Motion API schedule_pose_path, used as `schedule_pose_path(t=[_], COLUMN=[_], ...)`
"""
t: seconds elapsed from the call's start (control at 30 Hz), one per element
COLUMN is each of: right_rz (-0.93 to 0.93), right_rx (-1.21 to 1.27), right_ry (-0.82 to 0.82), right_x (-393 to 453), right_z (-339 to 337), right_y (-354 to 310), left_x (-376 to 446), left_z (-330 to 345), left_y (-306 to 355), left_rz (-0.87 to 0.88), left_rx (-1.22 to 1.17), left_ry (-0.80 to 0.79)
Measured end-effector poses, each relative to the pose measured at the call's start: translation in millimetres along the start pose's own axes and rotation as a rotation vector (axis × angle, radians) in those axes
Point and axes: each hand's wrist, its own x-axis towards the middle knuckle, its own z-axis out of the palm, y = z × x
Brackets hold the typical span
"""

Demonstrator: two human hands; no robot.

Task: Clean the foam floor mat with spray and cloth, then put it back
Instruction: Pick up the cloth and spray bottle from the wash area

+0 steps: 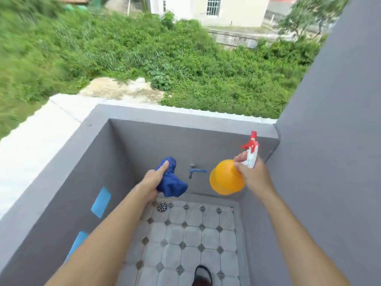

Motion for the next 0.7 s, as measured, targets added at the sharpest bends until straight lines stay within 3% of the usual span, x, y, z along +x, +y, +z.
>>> schedule_pose_path(t=[0.27,0.47,0.7], right_rz=[-0.089,-0.043,-0.021], right_rx=[0.159,0.075,0.001], right_ry=[0.003,-0.039,0.003], right_x=[170.2,272.8,331.9], right_z=[6.5,33.3,66.9], right_y=[-99.0,-103.1,-78.7], left_x=[81.9,147.6,213.4], left_z=[68.0,98.9,111.4], left_y=[160.6,194.5,209.1], left_rz=[0.151,0.274,0.182], left_rx=[-0.005,0.287,0.396], left_ry=[-0.136,-0.092,-0.258])
